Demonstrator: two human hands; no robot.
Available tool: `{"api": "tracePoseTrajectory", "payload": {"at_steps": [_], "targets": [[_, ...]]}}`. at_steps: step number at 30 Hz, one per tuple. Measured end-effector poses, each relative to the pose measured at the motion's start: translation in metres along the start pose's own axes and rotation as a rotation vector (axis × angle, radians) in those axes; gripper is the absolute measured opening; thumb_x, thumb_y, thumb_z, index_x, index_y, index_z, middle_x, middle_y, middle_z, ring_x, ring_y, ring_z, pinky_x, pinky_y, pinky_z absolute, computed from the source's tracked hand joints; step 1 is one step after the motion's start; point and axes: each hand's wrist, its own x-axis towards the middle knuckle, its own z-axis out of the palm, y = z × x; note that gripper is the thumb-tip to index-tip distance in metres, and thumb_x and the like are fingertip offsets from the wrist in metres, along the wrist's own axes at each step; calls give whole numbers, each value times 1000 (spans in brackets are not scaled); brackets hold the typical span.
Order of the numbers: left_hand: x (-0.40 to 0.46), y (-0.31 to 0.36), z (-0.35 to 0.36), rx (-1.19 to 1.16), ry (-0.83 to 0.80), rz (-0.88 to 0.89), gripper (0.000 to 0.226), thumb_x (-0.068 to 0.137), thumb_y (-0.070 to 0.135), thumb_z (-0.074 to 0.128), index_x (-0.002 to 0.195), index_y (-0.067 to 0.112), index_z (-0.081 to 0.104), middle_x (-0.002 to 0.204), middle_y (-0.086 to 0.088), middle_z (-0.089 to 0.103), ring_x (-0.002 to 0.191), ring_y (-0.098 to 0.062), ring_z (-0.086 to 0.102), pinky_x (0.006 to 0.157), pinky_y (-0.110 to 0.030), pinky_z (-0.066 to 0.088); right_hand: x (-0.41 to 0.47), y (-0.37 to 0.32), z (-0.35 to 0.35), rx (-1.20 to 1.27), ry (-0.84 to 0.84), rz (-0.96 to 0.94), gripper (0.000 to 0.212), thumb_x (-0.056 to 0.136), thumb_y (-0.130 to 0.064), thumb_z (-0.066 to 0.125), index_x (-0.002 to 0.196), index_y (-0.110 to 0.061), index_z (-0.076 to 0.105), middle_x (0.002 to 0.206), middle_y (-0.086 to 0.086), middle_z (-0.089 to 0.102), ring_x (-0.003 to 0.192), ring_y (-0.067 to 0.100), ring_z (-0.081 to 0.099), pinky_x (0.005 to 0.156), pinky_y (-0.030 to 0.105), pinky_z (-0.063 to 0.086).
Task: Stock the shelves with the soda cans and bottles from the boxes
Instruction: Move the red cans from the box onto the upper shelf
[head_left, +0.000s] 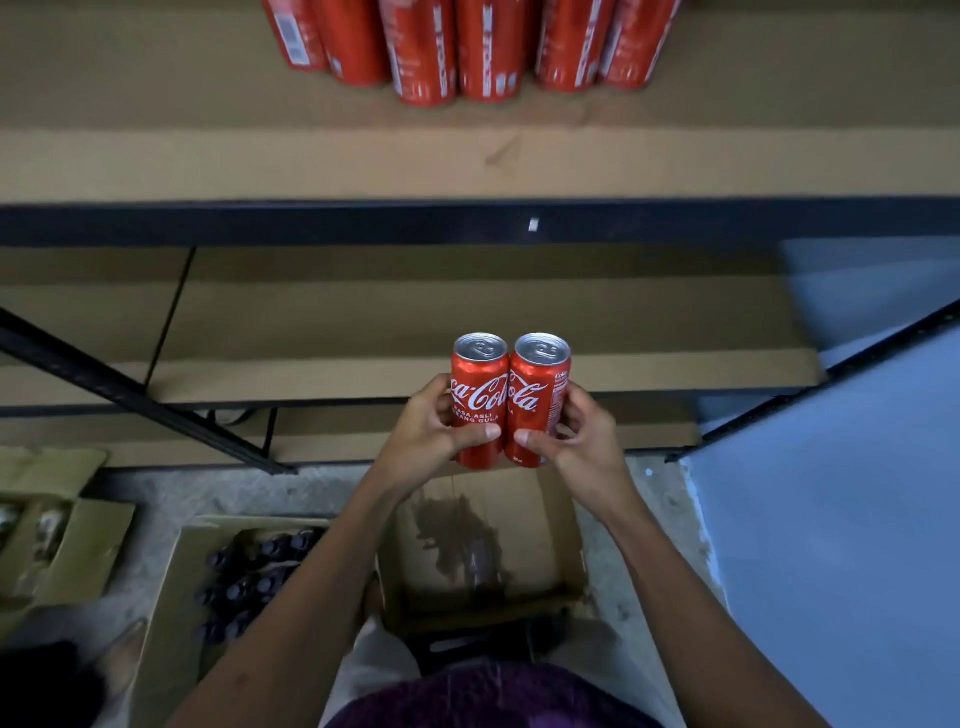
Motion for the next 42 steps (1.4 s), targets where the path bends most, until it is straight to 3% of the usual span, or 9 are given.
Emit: {"api": "tracePoseTrajectory", "payload": {"at_steps": [5,10,17,23,26,30,34,39,42], "targets": [[-8,56,-4,13,-36,110,64,71,6,84,128,12,54,113,-5,70,102,-14,69,82,-24,56,-6,-47,-8,-1,23,-102,64,73,-6,83,130,-19,58,114,-6,71,107,8,66,87,28,57],[-12,112,-7,58,-56,252,61,71,9,81,127,11,56,112,-3,71,103,-12,68,80,-19,53,-8,-100,-18,-20,20,-228,66,74,-12,84,133,-20,56,115,-12,68,107,-1,63,78,11,52],[-4,182,-10,98,-43,445,55,74,8,80,125,9,59,109,-2,73,100,-11,69,80,-20,54,9,-171,-24,-19,65,-404,65,73,-4,82,132,-11,56,113,-9,69,102,0,67,80,13,52],[19,232,-13,91,4,591,52,76,8,79,125,8,59,114,-1,71,106,-10,67,86,-23,54,40,-219,-22,-10,99,-492,75,75,-16,84,140,-17,45,122,-6,66,108,4,66,86,23,56],[39,243,-17,118,55,651,47,76,11,79,120,14,62,113,3,71,106,-9,67,87,-25,54,64,-231,-17,10,103,-490,73,77,-12,82,139,-17,44,122,-5,66,107,7,67,87,29,57],[69,244,-21,177,169,666,51,73,17,85,119,20,64,114,6,71,107,-9,66,96,-35,53,96,-234,-11,-29,109,-492,61,77,-6,81,130,-18,53,115,-11,65,103,-3,65,89,20,55],[88,241,-22,213,270,639,58,70,20,86,123,14,64,115,5,70,104,-8,67,96,-38,54,119,-231,-5,-94,165,-485,78,63,-37,86,133,-21,57,132,3,57,116,13,61,99,42,53],[101,240,-26,220,345,626,61,67,24,88,123,15,64,113,6,70,101,-5,66,95,-35,54,136,-234,-2,-81,179,-507,73,63,-29,87,130,-25,58,130,2,61,115,15,62,100,45,52],[105,237,-26,286,417,638,65,65,31,89,123,14,62,111,5,69,98,-9,66,90,-31,54,139,-233,-1,-73,161,-508,69,76,-14,82,137,-27,52,131,-3,61,119,13,60,103,43,50]]}}
